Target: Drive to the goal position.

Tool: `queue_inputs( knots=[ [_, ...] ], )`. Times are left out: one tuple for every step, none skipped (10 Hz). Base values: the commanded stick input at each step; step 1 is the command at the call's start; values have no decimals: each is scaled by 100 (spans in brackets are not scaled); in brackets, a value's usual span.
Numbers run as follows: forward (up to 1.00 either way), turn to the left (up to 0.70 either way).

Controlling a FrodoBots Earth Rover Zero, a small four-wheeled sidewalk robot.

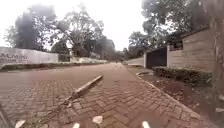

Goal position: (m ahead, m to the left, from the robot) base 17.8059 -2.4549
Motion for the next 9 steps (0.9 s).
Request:
queue_inputs(
  knots=[
    [50, 5],
    [50, 1],
    [50, -37],
    [50, -44],
    [50, -42],
    [50, -30],
    [50, 10],
    [50, 9],
    [50, 8]
  ],
)
